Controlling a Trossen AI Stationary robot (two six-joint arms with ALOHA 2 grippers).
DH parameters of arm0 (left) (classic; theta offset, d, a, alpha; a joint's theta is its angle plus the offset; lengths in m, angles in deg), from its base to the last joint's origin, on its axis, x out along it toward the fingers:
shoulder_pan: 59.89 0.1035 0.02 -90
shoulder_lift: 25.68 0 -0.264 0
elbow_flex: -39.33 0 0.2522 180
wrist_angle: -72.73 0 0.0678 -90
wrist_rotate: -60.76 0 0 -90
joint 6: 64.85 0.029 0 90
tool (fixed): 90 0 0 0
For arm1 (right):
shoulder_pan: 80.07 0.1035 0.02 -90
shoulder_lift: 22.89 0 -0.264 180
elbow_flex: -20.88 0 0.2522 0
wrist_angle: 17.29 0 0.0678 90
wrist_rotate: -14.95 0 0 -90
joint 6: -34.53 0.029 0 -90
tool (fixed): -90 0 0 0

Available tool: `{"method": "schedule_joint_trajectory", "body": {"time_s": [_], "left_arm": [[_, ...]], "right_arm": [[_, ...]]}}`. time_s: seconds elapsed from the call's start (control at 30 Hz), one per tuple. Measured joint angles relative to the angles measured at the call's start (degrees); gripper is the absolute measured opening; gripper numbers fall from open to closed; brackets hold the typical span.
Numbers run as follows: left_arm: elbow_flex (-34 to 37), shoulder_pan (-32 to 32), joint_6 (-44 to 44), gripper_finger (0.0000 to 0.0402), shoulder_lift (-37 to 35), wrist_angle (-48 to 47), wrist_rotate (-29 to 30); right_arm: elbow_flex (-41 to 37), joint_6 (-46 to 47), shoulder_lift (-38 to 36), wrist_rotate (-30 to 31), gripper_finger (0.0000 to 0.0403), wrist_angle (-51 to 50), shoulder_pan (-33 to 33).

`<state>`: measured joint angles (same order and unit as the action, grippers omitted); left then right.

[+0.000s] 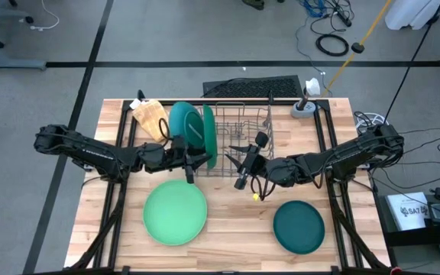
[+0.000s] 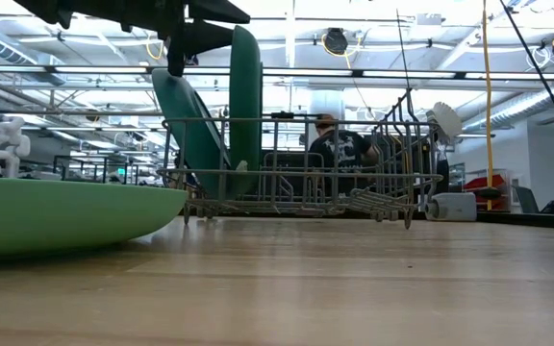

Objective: Sort dishes
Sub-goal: Put the green plate into the dishwasher rack

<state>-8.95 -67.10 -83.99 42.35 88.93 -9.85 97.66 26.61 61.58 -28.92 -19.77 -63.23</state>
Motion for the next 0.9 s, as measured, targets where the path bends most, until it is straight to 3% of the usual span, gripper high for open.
{"method": "schedule_joint_trajectory", "body": {"time_s": [0.2, 0.5, 0.9], "left_arm": [[0.0, 0.0, 0.0, 0.0120, 0.0, -0.9, 0.8], [0.0, -0.1, -0.5, 0.0015, 0.0, -1.2, 0.4], [-0.1, 0.1, 0.5, 0.0017, 0.0, 1.0, 0.3]], "right_arm": [[0.0, 0.0, 0.0, 0.0, 0.0118, 0.0, 0.0], [0.0, 0.0, 0.0, 0.0, 0.0118, 0.0, 0.0], [0.0, 0.0, 0.0, 0.0, 0.0118, 0.0, 0.0]]}}
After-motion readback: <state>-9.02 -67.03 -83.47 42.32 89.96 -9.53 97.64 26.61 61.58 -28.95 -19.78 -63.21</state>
